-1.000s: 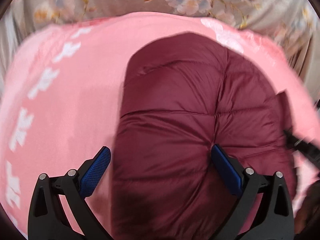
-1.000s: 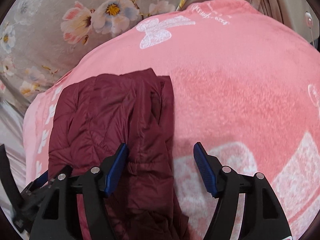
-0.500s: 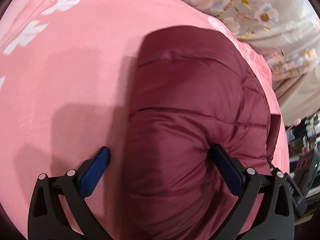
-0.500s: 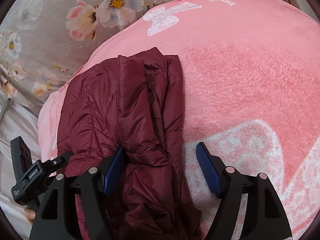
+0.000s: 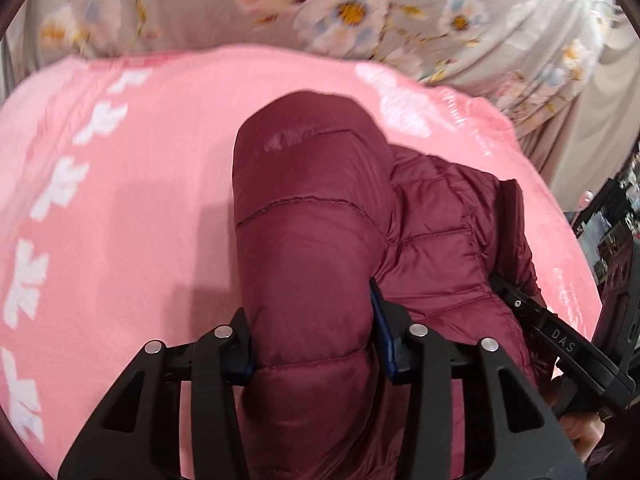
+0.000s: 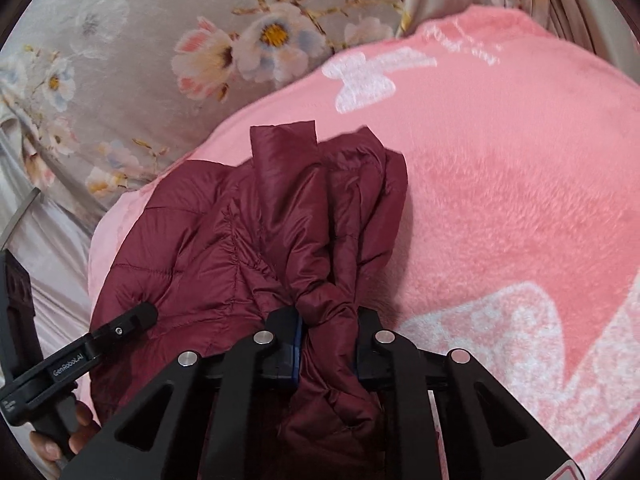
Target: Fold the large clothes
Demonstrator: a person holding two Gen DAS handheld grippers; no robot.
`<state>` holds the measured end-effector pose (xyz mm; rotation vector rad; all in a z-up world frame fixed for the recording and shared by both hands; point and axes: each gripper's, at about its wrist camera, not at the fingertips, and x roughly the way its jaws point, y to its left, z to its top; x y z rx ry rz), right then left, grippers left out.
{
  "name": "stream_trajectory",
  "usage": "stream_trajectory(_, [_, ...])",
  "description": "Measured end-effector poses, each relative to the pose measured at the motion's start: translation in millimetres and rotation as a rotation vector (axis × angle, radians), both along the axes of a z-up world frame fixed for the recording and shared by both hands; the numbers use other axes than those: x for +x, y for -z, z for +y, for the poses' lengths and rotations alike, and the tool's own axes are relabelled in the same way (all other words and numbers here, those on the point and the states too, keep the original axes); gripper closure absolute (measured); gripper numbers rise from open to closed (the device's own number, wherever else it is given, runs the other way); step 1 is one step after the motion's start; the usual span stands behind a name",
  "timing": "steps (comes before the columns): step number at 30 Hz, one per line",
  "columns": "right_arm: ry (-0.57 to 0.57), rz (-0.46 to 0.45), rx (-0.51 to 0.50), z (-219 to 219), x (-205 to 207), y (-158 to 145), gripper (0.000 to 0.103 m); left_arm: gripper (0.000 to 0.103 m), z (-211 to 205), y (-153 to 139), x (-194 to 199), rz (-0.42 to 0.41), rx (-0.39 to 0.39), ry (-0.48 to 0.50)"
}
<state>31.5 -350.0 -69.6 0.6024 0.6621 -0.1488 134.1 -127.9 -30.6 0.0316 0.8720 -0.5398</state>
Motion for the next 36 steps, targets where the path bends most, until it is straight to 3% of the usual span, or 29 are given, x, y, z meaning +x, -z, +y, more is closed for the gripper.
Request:
stream_trajectory(11, [0.011,-0.243,-0.155,38.4,-34.0,-106.5,0.087,0.061,29.1,-91.7,-40.0,-0.255,-0.077,0.036])
stream_trajectory(21, [-0.076,-0.431,-0.315,104.3,-17.3,-186.1,0.087,0.061,92.9,-162.3,-47.3,-0.505,-0.106,0.001])
stream_trajectory(28, [-0.163,-0.476,-0.397,149.7,24.8,-199.6,0.087,0.059,138.5,-170.4,-11.8,-0.570,-0.114,-0.023])
stream_trajectory(36, [-0.238,-0.425,-0.409,179.0,105.3,-164.5,0.087,0.059,169.8,-130.4,60.7,-0.522,-0.117,-0.069])
